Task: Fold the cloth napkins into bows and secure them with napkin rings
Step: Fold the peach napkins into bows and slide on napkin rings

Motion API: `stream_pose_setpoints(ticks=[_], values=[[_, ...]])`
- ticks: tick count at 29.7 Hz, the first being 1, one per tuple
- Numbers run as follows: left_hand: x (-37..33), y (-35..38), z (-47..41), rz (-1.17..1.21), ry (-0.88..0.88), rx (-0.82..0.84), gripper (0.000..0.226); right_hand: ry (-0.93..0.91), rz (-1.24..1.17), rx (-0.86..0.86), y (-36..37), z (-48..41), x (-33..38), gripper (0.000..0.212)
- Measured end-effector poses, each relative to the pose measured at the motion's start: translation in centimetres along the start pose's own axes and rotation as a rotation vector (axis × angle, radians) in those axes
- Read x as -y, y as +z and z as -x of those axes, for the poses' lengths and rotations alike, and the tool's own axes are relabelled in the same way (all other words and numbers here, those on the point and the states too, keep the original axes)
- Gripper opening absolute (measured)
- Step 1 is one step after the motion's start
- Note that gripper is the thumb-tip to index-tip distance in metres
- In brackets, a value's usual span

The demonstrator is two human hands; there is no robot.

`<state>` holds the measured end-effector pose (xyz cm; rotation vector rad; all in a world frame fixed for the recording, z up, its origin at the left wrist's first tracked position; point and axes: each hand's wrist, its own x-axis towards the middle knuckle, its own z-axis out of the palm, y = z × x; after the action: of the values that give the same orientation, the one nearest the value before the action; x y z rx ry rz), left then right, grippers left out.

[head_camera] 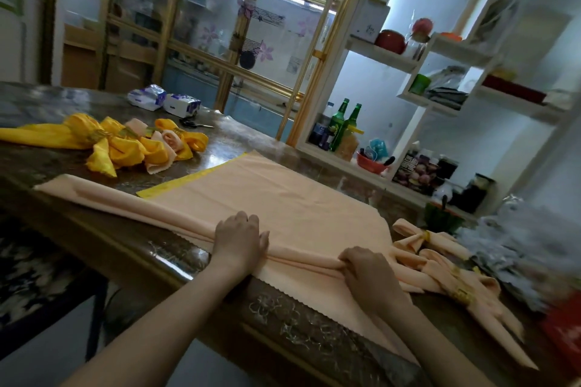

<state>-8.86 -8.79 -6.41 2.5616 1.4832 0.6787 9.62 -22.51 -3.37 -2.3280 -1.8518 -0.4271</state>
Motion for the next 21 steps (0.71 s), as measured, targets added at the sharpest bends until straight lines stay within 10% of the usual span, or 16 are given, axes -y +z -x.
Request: stream_pose_setpoints(ticks=[5,15,21], values=[[0.2,0.0,0.1,-0.023,0.012,-0.004,0.041,-0.148,0.198,-0.11,-0.2,1.1,0.2,0.039],[0.1,0.1,0.0,-0.023,0.006,0.02,0.061,0.036,0.329,0.515,-3.5,2.5,-1.5,0.043],[0.1,-0.1,0.2,0.008,0.006,0.029,0.072,0.024,0.105,0.044,-2.1,-1.8,2.4,0.029]])
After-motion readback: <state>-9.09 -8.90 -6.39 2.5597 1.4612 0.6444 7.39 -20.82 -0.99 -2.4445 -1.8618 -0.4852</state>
